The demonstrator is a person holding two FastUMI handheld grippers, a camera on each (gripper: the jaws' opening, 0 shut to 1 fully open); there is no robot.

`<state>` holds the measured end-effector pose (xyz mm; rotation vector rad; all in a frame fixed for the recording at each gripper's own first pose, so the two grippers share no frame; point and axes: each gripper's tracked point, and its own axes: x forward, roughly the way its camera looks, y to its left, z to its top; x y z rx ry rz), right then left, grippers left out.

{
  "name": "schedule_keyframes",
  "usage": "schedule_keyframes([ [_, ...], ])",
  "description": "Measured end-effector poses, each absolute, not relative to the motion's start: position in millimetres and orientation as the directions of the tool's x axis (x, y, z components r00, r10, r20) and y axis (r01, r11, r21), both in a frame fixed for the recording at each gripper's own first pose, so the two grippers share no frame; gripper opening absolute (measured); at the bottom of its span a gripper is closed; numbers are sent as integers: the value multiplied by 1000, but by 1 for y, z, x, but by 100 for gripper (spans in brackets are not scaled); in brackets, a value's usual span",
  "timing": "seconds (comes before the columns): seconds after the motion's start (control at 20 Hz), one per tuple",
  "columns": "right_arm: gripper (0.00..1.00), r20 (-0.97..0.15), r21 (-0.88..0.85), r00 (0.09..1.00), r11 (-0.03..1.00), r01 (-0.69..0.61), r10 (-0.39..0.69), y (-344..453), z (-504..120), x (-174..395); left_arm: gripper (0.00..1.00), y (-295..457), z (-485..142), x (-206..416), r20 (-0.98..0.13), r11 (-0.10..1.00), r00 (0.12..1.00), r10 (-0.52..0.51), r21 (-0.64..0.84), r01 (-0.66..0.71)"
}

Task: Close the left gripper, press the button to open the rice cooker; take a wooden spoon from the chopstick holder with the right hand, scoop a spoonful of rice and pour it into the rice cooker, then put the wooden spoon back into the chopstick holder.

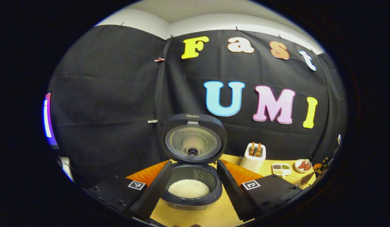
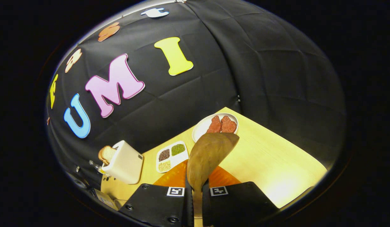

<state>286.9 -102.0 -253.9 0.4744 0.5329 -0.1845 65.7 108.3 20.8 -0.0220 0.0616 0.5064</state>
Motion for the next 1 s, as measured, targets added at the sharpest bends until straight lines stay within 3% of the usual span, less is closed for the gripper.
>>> schedule_keyframes([
  [0.15,16,-565,356,825,890,285,-38,-96,-274,288,95,128,57,84,23,863,864,503,47,-503],
  [0.35,22,-551,358,834,893,272,-33,-95,-265,288,95,134,99,119,146,874,880,452,126,-469],
  [0.55,99,-547,309,836,915,259,-52,-103,-251,265,93,142,108,156,186,896,900,395,139,-422],
  [1.0,99,-551,206,825,939,277,-122,-130,-201,155,98,188,111,227,242,919,911,334,130,-371],
])
